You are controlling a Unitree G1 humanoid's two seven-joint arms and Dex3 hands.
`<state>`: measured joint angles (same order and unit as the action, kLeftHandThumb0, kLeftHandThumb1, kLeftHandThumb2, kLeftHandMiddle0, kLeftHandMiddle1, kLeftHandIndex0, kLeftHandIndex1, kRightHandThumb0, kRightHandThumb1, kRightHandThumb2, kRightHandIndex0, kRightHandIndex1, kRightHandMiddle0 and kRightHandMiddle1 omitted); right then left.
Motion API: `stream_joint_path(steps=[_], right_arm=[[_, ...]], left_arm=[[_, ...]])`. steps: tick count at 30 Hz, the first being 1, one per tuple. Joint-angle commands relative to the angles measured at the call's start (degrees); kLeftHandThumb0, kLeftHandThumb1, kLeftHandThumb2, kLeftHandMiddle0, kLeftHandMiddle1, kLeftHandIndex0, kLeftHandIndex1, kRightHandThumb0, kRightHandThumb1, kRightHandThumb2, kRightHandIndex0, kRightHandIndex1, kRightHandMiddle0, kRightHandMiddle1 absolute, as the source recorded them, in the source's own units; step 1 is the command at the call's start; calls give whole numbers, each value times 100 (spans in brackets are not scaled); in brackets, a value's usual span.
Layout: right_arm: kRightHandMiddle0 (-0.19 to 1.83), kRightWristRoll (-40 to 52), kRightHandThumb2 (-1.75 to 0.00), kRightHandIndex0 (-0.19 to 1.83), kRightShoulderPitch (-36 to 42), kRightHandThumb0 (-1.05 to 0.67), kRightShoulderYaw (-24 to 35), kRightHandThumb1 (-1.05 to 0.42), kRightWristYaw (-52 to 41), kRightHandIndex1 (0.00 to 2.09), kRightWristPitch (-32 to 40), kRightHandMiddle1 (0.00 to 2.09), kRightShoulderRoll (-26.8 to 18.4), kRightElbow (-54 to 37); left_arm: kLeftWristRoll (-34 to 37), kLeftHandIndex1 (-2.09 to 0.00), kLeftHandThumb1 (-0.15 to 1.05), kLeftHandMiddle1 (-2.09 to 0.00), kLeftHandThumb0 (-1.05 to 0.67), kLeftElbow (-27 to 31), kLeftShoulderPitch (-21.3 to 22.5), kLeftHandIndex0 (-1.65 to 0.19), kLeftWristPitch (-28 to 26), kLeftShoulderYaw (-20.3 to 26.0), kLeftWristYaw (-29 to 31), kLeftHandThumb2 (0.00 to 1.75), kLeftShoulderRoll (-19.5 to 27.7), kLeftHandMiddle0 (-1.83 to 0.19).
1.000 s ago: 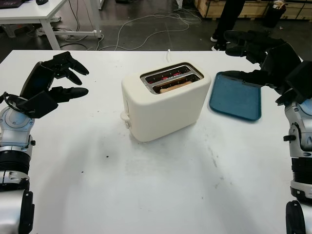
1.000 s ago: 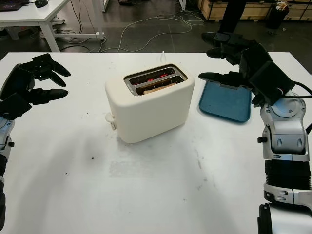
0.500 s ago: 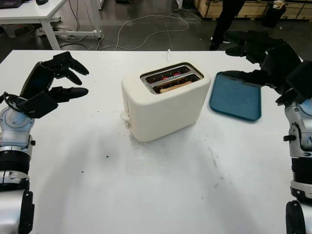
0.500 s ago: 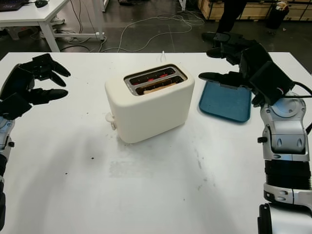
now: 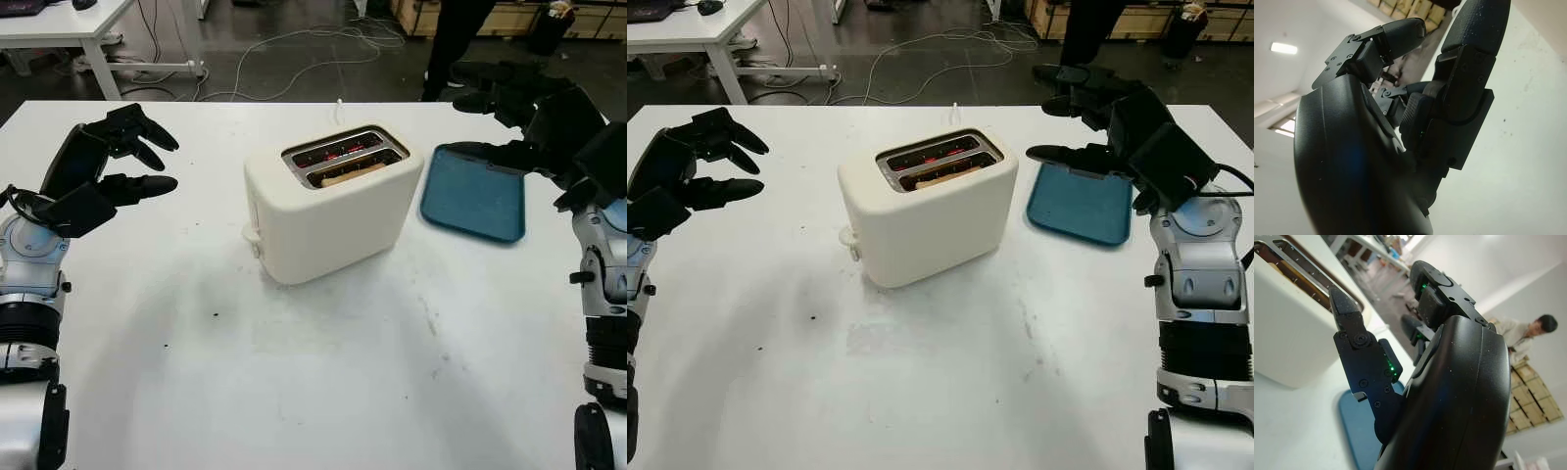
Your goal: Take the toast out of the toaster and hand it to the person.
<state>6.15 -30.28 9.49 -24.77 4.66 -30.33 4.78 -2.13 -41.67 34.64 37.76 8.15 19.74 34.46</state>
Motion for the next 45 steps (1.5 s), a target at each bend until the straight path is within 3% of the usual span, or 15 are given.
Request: stream_joint_path(steps=[1, 45], right_arm=[[59, 12, 0, 17, -5, -28, 13, -71, 7, 85, 40, 0, -36, -64], [59, -20, 0, 18, 5, -25, 11, -71, 3, 83, 25, 0, -44, -69]], left_arm=[[84, -123, 92, -134, -105, 94, -8, -44, -29, 27, -19, 9, -6, -55], [97, -122, 92, -133, -105, 72, -7, -44, -8, 29, -14, 10, -13, -55]])
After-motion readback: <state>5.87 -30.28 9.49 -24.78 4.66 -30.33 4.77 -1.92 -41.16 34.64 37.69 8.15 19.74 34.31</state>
